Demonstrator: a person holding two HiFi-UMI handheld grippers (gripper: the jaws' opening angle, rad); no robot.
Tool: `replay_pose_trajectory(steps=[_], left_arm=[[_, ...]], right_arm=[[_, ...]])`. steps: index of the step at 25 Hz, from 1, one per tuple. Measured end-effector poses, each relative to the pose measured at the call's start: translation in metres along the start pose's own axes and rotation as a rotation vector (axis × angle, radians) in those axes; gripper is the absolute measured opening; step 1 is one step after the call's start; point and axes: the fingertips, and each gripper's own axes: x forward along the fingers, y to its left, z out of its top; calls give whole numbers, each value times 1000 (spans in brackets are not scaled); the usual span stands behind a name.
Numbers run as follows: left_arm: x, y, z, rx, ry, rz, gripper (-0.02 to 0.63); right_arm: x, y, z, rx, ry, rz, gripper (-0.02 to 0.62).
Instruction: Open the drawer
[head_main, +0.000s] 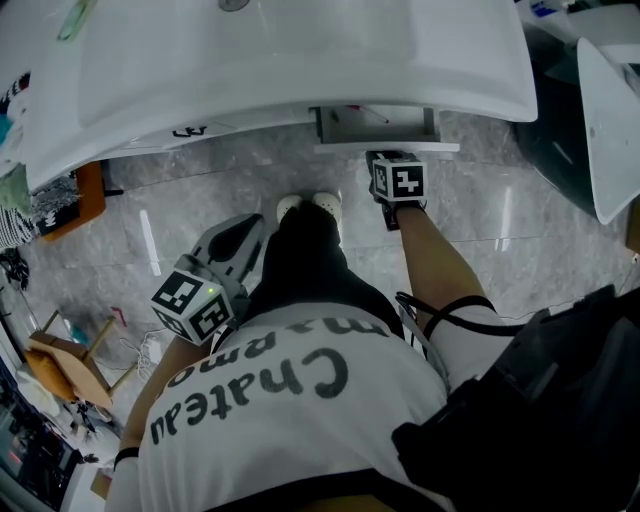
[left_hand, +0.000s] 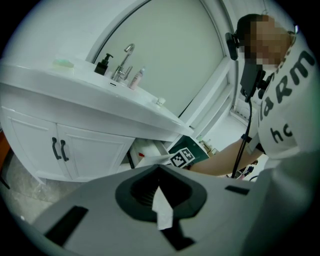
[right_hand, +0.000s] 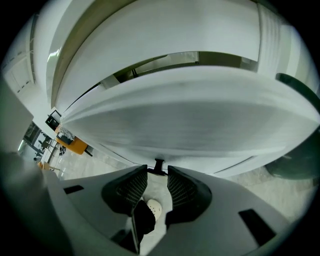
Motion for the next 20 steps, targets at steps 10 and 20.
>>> replay_pose_trajectory(steps=[10,20], left_arm=[[3,-4,-1,9,8,-8,8],[4,1,1,4,8,0,8]], right_arm=[[-3,1,-3,-22,10,-34,126],[-3,2,-7,-37,29,-29,126]])
